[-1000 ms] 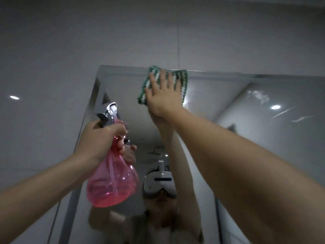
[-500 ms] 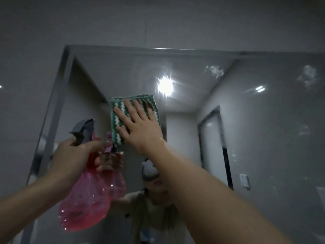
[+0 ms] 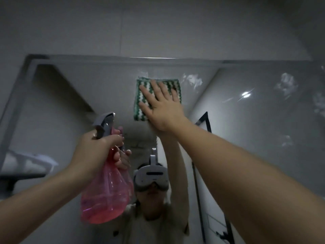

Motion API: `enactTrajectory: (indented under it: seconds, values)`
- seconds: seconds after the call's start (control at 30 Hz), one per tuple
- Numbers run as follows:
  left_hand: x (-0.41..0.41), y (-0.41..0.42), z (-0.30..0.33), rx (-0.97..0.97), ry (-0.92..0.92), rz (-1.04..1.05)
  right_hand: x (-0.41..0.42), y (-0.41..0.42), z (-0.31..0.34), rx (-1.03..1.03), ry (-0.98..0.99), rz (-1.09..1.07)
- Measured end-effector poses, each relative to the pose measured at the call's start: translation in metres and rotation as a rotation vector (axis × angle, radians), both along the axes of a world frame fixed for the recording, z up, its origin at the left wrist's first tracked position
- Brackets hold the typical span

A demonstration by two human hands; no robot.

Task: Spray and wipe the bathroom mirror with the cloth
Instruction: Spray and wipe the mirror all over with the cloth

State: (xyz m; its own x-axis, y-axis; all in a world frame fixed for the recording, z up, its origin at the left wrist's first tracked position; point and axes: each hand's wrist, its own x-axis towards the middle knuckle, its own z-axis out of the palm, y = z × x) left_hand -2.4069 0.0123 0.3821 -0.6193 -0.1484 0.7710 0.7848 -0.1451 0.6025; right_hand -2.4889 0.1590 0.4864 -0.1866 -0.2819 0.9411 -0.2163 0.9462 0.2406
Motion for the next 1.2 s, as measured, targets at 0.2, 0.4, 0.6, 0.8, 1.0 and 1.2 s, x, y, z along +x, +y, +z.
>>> enactTrajectory:
  seconds: [0.2,0.4,0.6,0.8,1.0,1.2]
  values:
    - [-0.008,0.002,0.030,-0.001,-0.001,-0.010,0.000,-0.009,0.058,-0.108,-0.034,-0.025]
    - [0.000,-0.007,0.043,-0.004,0.034,0.055,0.004,-0.023,0.078,-0.190,-0.063,-0.036]
    - [0.007,-0.004,0.033,0.000,-0.002,0.053,0.011,0.000,0.065,-0.132,-0.109,-0.066]
    - [0.018,0.025,0.014,0.048,-0.044,-0.055,0.009,0.019,0.001,-0.123,-0.104,-0.049]
    - [0.023,0.041,-0.029,0.066,-0.067,-0.048,0.007,0.029,-0.084,-0.129,-0.103,0.021]
    - [0.021,0.045,-0.068,0.064,-0.140,-0.030,0.012,0.040,-0.157,-0.122,-0.164,0.041]
